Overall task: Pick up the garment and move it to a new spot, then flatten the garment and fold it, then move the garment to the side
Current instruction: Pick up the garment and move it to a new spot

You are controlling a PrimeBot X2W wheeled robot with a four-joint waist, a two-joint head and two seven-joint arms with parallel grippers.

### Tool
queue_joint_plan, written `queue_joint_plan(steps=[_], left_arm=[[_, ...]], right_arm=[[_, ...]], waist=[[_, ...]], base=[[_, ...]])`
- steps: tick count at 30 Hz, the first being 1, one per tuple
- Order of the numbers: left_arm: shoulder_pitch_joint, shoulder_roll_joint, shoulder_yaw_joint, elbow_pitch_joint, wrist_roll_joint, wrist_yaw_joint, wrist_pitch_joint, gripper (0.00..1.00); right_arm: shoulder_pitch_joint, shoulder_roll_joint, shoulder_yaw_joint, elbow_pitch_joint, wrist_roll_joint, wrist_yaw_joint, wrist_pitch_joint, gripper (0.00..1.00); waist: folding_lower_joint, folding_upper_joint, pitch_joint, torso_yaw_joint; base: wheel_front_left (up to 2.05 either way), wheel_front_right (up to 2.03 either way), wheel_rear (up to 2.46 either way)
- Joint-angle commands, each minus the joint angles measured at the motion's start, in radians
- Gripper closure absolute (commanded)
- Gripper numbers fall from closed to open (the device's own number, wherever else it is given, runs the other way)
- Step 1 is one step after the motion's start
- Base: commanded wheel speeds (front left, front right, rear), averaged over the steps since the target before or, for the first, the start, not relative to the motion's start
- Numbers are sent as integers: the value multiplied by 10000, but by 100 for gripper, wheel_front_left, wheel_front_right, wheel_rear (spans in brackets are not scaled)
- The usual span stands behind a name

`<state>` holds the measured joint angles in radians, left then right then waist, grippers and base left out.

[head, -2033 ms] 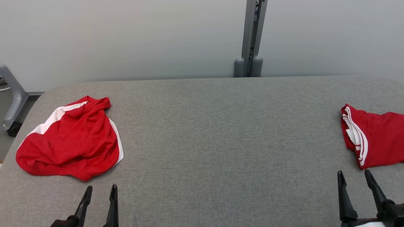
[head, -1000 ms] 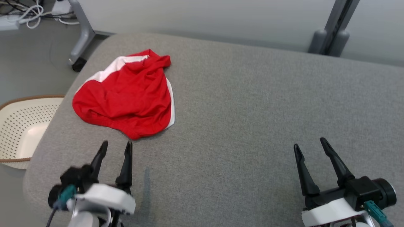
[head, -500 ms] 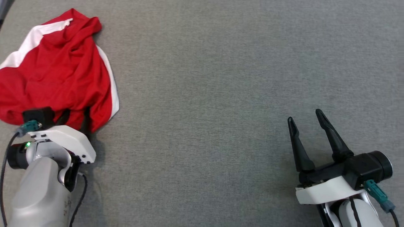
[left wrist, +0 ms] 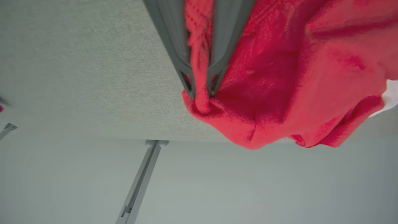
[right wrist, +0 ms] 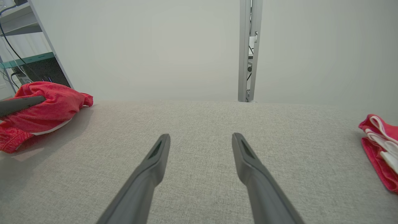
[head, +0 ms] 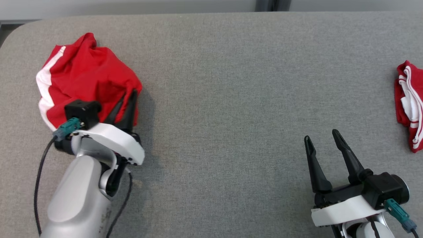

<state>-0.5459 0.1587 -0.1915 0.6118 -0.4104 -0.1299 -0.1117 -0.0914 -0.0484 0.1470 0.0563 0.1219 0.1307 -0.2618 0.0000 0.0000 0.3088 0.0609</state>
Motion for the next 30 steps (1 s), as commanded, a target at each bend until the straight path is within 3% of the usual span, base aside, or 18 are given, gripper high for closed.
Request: queue_joint_plan(steps=[1,10,16,19,23,26,27,30], left_arm=[[327,-31,-399,-1007,-298,-7,246,100],[1331,-704,-1834,-6884,-1831,68,2099,100],[1466,-966,-2605,-8943,-2907,638,2987,100],[1586,-1005,-2651,-8860,-3445,971,3248,100],[1739,-594,-2362,-7822,-3272,1268,3387,100],[1781,-108,-1982,-6078,-2951,1466,3248,100],[1681,-79,-1733,-4897,-2998,1459,2942,100],[1286,51,-1520,-3231,-2994,1273,2554,100]], right_arm=[[135,-46,27,20,127,1,-48,0],[332,-43,120,-61,491,1,-46,0],[300,-43,41,-165,664,1,-45,0],[219,-48,49,-187,731,1,-43,0],[180,-41,29,-198,788,1,-43,0],[159,-46,71,-168,807,1,-35,0],[132,-43,86,-149,823,1,-35,0],[119,-41,132,-79,809,1,-35,0]], waist=[[0,0,-381,-160],[0,0,-866,-1036],[0,0,-745,-1605],[0,0,-623,-1848],[0,0,-519,-2002],[0,0,-414,-2111],[0,0,-358,-2132],[0,0,-308,-2117]], base=[[0,0,0],[0,0,0],[0,0,0],[0,0,0],[0,0,0],[0,0,0],[0,0,0],[0,0,0]])
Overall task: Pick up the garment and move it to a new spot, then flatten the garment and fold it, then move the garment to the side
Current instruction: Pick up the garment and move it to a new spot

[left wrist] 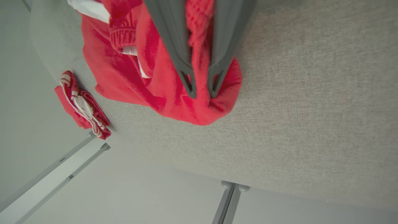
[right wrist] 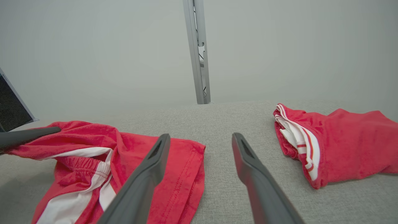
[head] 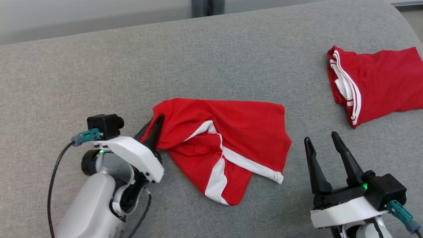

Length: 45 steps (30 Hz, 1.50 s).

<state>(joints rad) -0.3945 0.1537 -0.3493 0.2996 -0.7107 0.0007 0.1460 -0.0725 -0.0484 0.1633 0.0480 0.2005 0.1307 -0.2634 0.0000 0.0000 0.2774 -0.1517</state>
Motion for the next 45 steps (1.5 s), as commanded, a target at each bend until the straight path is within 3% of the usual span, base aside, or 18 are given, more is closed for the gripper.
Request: queue_joint_plan(steps=[1,4,5,7,11,16,22,26,35,45], left_arm=[[-350,124,82,362,85,-89,-182,100],[-634,5,94,1541,174,-298,-718,100],[-729,-29,45,1812,225,-403,-900,78],[-849,-157,-34,2222,246,-564,-1224,0],[-556,-102,-246,2262,701,-624,-2199,0],[836,318,-67,844,1428,222,-3606,0],[3095,960,164,-973,2347,1196,-4043,0],[4495,1070,427,-1645,2792,1442,-4112,0],[6229,384,1845,-2393,3792,1205,-4118,0],[6793,-480,3102,-2456,4680,129,-4120,0]], right_arm=[[-76,-43,-2,27,19,1,-19,0],[-65,-43,38,67,3,1,-20,0],[-47,-45,30,78,-13,1,-20,0],[14,-45,-21,95,-52,1,-19,0],[229,-48,-160,59,-152,1,-20,0],[686,-46,-737,-219,-376,1,-20,0],[1316,-45,-1518,-420,-881,1,-19,0],[1660,-49,-1808,-368,-1432,0,-19,0],[2203,-46,-2111,96,-1748,1,-19,0],[2466,-46,-2283,437,-1319,1,-19,0]], waist=[[0,0,11,25],[0,0,-5,87],[0,0,-25,122],[0,0,-100,209],[0,0,-527,356],[0,0,-1327,624],[0,0,-2160,1196],[0,0,-2609,1513],[0,0,-3198,2123],[0,0,-3410,2126]], base=[[0,0,0],[0,0,0],[0,0,0],[0,0,0],[0,0,0],[0,0,0],[0,0,0],[0,0,0],[0,0,0],[0,0,0]])
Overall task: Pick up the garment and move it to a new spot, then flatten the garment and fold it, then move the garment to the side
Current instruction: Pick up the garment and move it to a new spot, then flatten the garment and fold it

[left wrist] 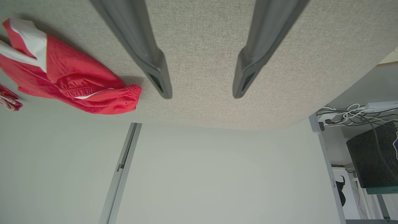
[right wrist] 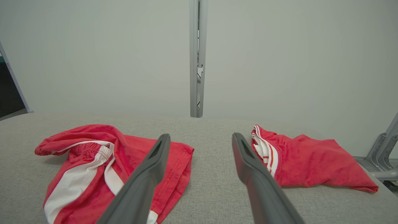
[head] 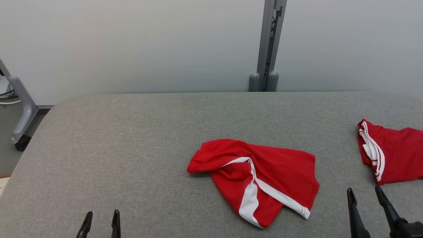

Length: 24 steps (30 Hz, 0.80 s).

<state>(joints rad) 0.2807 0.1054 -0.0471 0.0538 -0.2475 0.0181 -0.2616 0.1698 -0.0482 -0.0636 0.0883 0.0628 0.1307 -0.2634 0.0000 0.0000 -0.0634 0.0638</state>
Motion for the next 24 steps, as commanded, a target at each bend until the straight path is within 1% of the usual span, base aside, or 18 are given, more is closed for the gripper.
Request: queue_joint_plan(steps=[1,8,19,21,24], left_arm=[[51,-59,166,18,119,-128,-44,0],[63,-310,683,83,453,-522,-45,0],[-36,-478,991,72,753,-788,-45,0],[-125,-498,966,-7,753,-773,-45,0],[-621,-530,453,-71,790,-923,-45,0]], right_arm=[[38,-47,8,43,68,1,-19,0],[45,-48,65,40,121,1,-19,0],[-52,-48,55,-13,109,1,-18,0],[-104,-47,92,-29,104,1,-18,0],[-269,-48,228,-64,58,1,-18,0]], waist=[[0,0,-5,-57],[0,0,-5,-177],[0,0,115,-209],[0,0,178,-252],[0,0,370,-437]], base=[[0,0,0],[0,0,0],[0,0,0],[0,0,0],[0,0,0]])
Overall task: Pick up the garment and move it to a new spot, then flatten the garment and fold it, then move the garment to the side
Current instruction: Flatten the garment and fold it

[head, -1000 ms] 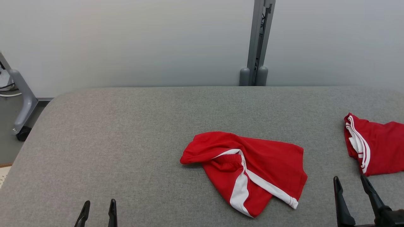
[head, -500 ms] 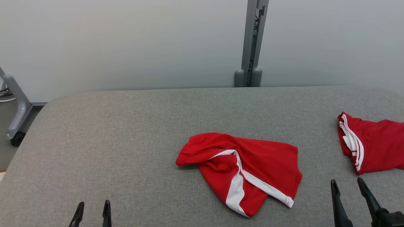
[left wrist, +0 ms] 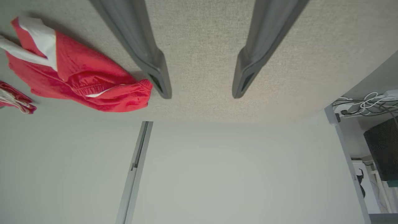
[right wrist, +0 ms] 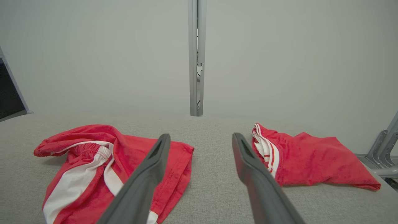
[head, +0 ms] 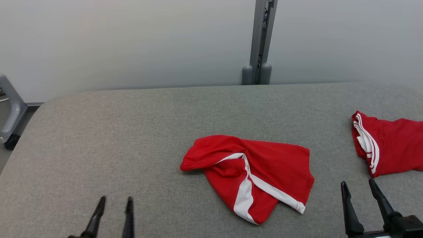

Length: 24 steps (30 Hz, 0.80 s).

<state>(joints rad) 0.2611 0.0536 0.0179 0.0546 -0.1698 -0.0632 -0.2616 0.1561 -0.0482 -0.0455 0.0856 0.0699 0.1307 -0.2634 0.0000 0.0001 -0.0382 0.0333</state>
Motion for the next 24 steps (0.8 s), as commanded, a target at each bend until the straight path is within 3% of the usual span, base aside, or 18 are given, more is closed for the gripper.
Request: queue_joint_plan(steps=[1,5,10,22,23,24], left_arm=[[-613,-22,-497,-28,4,-165,-45,0],[-1828,-6,-2093,657,-295,-377,275,0],[-3831,2,-3831,1834,-846,-256,1540,0],[-6002,1,-5747,4499,-2185,443,3165,0],[-6068,-1,-5770,4669,-2147,490,3143,62],[-6167,5,-5723,4772,-2068,590,2962,100]], right_arm=[[-194,-47,131,-38,-46,1,-18,0],[-556,-48,363,-205,28,1,-18,0],[-1085,-45,604,-420,198,1,-18,0],[-1709,-45,581,-430,550,1,-18,0],[-1705,-45,579,-428,557,1,-18,0],[-1703,-45,570,-431,564,1,-18,0]], waist=[[0,-1,190,-232],[0,-1,637,-717],[0,-1,1681,-1344],[0,-1,2664,-2307],[0,-1,2667,-2320],[0,-1,2669,-2326]], base=[[0,0,0],[0,0,0],[0,0,0],[0,0,0],[0,0,0],[0,0,0]])
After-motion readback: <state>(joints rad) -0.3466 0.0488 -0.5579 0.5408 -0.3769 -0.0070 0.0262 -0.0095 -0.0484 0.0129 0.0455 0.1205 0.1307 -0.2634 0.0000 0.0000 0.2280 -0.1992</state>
